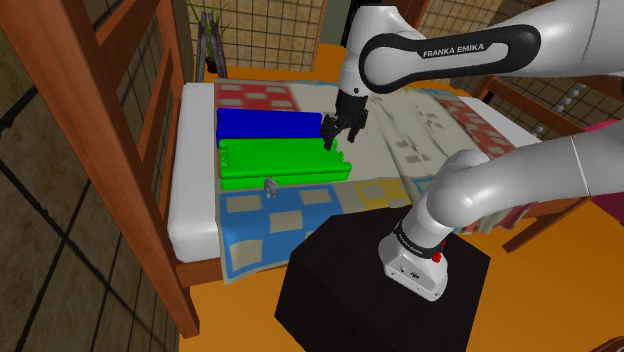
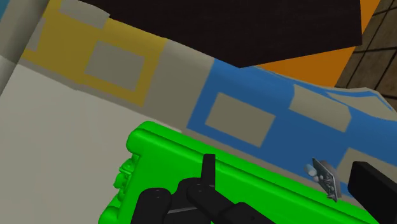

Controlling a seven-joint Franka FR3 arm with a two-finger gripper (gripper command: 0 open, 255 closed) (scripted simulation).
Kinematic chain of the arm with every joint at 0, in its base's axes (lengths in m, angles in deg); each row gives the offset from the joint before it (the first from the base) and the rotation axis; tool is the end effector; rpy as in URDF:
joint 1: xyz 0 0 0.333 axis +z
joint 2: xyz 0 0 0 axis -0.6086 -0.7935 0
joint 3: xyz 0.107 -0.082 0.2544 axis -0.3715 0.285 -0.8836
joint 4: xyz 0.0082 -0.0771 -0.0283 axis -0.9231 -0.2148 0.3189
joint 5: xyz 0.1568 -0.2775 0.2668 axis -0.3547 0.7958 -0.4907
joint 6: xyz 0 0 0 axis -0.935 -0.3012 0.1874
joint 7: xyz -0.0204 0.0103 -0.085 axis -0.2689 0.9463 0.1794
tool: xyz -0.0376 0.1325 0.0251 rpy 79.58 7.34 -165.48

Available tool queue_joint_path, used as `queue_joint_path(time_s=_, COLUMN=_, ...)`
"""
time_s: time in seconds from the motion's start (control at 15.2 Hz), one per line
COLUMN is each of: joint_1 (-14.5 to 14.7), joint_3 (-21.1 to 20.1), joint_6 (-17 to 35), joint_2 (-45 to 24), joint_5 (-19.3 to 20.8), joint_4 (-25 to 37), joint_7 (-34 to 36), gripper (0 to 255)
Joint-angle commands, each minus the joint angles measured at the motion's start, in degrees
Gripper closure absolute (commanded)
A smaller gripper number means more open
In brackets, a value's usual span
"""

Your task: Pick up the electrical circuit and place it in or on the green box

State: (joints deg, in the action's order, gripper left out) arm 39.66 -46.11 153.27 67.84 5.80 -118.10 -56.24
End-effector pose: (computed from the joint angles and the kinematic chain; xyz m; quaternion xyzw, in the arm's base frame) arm 0.3601 0.0355 0.3591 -0.9941 0.1053 0.0274 0.0033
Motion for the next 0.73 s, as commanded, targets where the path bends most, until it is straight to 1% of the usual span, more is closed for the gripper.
queue_joint_path(time_s=0.0, joint_1=0.9, joint_3=-0.8, joint_6=6.7, joint_2=-2.8, joint_5=-1.6, joint_4=-2.0, joint_7=0.9, gripper=0)
queue_joint_path(time_s=0.33, joint_1=3.2, joint_3=-2.3, joint_6=22.3, joint_2=-12.1, joint_5=-5.5, joint_4=-4.3, joint_7=2.0, gripper=0)
queue_joint_path(time_s=0.66, joint_1=5.9, joint_3=-3.5, joint_6=37.8, joint_2=-24.3, joint_5=-9.9, joint_4=-3.4, joint_7=2.0, gripper=0)
